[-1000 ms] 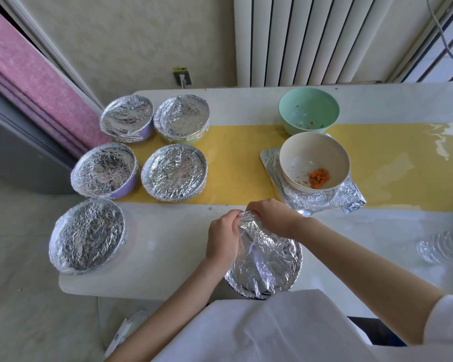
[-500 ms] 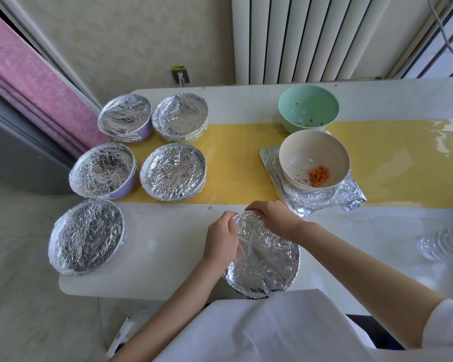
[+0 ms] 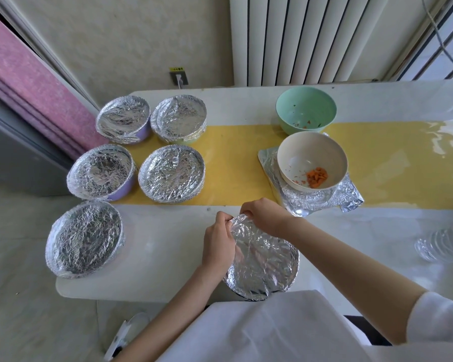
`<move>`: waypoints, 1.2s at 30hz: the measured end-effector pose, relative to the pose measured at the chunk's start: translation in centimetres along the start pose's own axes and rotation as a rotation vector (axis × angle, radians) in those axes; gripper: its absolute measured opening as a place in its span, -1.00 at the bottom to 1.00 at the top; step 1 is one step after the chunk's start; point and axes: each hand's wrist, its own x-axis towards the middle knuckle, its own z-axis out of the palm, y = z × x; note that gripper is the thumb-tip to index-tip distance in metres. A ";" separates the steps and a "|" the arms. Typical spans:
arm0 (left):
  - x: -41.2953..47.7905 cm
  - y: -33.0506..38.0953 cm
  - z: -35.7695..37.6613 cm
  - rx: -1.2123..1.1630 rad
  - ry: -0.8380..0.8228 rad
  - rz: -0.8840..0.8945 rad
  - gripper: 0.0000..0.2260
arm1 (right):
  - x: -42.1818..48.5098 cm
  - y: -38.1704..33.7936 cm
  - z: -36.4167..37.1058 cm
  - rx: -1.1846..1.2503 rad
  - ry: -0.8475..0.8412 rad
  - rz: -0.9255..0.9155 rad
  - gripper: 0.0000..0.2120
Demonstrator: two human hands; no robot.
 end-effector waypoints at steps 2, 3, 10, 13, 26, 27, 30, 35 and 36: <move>0.1 0.0 -0.1 0.020 0.000 0.003 -0.88 | -0.1 -0.4 0.1 -0.033 0.010 -0.007 -0.69; 0.1 0.0 -0.1 0.030 -0.001 0.006 -0.89 | -0.2 -0.5 0.0 -0.049 0.008 -0.017 -0.67; -0.1 0.0 -0.5 0.163 -0.103 0.068 -0.88 | -1.4 0.8 0.2 0.133 0.058 -0.031 -0.71; -0.1 0.1 -0.8 0.176 -0.144 0.057 -0.81 | -2.3 1.4 -0.1 0.186 0.120 -0.033 -0.72; 1.1 0.5 0.0 0.058 -0.107 0.046 -0.82 | -1.7 0.8 -0.1 0.013 0.073 0.044 -0.71; 1.0 0.5 0.0 0.071 -0.097 0.048 -0.82 | -1.5 0.5 -0.4 -0.022 0.049 0.051 -0.71; 0.9 0.6 0.0 0.093 -0.064 0.048 -0.83 | -1.0 0.1 -1.2 -0.047 0.016 0.039 -0.70; 0.3 1.0 -0.3 0.110 -0.068 0.097 -0.78 | -0.4 0.0 0.0 -0.029 0.013 0.010 -0.77; 0.2 1.1 -0.4 0.111 -0.064 0.109 -0.78 | -0.5 -0.2 0.0 -0.040 0.018 0.004 -0.80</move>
